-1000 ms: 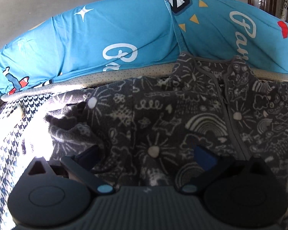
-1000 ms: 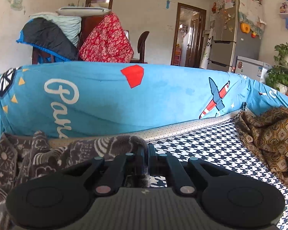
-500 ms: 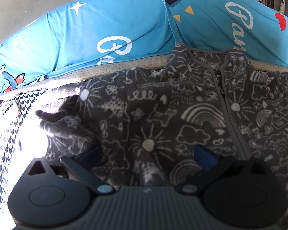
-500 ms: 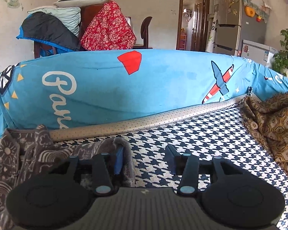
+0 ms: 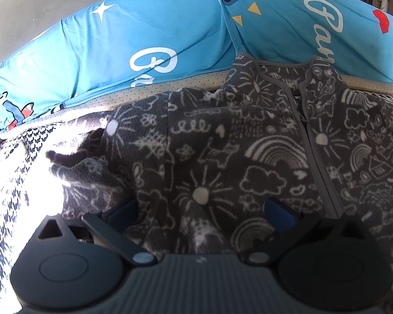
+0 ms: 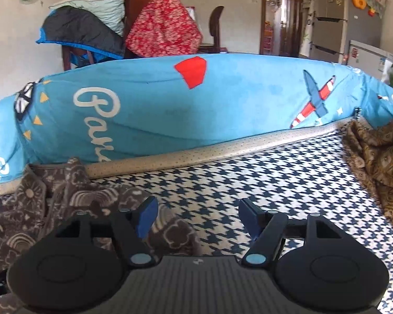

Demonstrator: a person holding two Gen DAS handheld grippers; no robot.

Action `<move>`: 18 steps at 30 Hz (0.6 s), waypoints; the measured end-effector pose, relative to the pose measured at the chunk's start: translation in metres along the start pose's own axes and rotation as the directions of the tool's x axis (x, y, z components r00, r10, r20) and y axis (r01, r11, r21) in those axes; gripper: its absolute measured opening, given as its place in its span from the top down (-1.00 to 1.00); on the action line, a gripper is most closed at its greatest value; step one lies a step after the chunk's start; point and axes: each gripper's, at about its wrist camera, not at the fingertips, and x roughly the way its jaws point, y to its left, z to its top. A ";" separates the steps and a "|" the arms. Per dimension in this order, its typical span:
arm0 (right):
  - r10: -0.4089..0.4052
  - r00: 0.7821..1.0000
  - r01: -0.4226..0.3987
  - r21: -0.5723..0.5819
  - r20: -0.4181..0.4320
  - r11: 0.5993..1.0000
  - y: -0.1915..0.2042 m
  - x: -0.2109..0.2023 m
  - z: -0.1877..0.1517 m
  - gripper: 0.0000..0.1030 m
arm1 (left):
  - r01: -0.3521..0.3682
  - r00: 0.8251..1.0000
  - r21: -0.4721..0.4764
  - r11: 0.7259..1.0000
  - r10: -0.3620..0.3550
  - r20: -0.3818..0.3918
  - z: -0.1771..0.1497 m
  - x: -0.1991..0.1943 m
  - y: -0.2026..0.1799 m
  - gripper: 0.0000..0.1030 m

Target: Fold clothes

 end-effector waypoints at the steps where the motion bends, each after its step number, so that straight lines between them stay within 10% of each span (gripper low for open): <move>1: 0.023 1.000 -0.023 -0.010 0.003 1.000 0.003 0.001 -0.001 -0.39 | 0.000 1.000 0.001 1.000 0.000 0.000 0.000 0.000 0.000 -1.00; 18: 0.136 0.975 -0.140 -0.015 -0.174 0.990 0.045 0.067 -0.022 -0.46 | -0.013 1.000 -0.001 1.000 0.013 0.011 -0.005 -0.001 -0.004 -1.00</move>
